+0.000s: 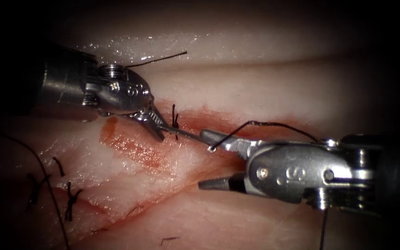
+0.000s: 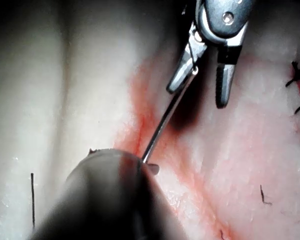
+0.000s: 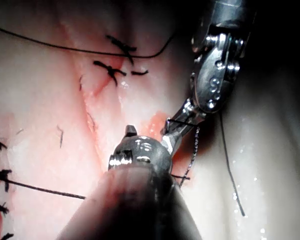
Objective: Wound Closure
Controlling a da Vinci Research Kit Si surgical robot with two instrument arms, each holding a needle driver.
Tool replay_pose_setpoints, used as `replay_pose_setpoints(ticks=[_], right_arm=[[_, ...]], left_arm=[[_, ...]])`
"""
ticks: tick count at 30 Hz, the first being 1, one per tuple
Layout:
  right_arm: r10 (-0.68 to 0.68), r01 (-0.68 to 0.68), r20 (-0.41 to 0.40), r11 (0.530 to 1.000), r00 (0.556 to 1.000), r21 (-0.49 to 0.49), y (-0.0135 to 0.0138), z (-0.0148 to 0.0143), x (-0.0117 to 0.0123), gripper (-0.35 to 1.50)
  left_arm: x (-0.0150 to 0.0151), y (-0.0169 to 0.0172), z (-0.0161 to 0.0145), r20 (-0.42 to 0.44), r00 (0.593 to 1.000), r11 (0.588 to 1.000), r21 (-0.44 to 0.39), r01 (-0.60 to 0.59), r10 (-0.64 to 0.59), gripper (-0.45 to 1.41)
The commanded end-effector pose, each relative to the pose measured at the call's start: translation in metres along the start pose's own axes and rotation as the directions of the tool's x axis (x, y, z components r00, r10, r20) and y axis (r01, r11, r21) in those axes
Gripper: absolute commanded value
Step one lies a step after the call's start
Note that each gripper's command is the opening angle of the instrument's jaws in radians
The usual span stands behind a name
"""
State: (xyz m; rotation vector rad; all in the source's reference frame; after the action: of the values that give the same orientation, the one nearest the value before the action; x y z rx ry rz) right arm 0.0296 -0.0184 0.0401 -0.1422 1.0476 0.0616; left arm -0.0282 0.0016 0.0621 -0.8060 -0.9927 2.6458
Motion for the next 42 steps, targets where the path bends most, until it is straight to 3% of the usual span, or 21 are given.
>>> replay_pose_setpoints(ticks=[1, 5, 6, 9, 14, 20, 27, 42], right_arm=[[0.041, -0.041, -0.004, 0.997, 0.999, -0.058, 0.0, -0.0001, -0.0012, 1.48], [0.153, -0.161, -0.05, 0.965, 0.987, -0.206, -0.0009, -0.0014, -0.0036, 1.48], [0.153, -0.161, -0.05, 0.965, 0.987, -0.206, -0.0009, -0.0014, -0.0036, 1.48], [0.199, -0.227, -0.129, 0.936, 0.971, -0.267, -0.0012, -0.0021, -0.0047, 1.48], [0.232, -0.29, -0.197, 0.888, 0.953, -0.358, -0.0025, -0.0021, -0.0056, 1.48], [0.276, -0.38, -0.286, 0.822, 0.918, -0.425, -0.003, -0.0022, -0.0062, 1.36], [0.287, -0.438, -0.359, 0.765, 0.888, -0.472, -0.002, -0.0016, -0.0062, 1.38], [0.286, -0.444, -0.359, 0.733, 0.888, -0.514, 0.0004, 0.0015, -0.0038, 1.41]], left_arm=[[0.0004, -0.0002, 0.0007, -0.028, 1.0, 1.0, 0.01, 0.008, -0.007, -0.45], [0.0011, 0.0007, 0.0015, -0.167, 0.985, 0.998, 0.045, 0.051, -0.043, -0.45], [0.0011, 0.0007, 0.0015, -0.167, 0.985, 0.998, 0.045, 0.051, -0.043, -0.45], [0.0018, 0.001, 0.0022, -0.28, 0.958, 0.994, 0.067, 0.09, -0.068, -0.45], [0.0026, 0.0013, 0.0038, -0.494, 0.866, 0.974, 0.146, 0.171, -0.078, -0.45], [0.0026, 0.0019, 0.0056, -0.649, 0.76, 0.953, 0.199, 0.227, -0.045, -0.45], [0.0025, 0.0025, 0.0067, -0.719, 0.695, 0.93, 0.243, 0.276, -0.019, -0.45], [0.0031, 0.0034, 0.0066, -0.767, 0.641, 0.913, 0.257, 0.317, -0.007, -0.45]])
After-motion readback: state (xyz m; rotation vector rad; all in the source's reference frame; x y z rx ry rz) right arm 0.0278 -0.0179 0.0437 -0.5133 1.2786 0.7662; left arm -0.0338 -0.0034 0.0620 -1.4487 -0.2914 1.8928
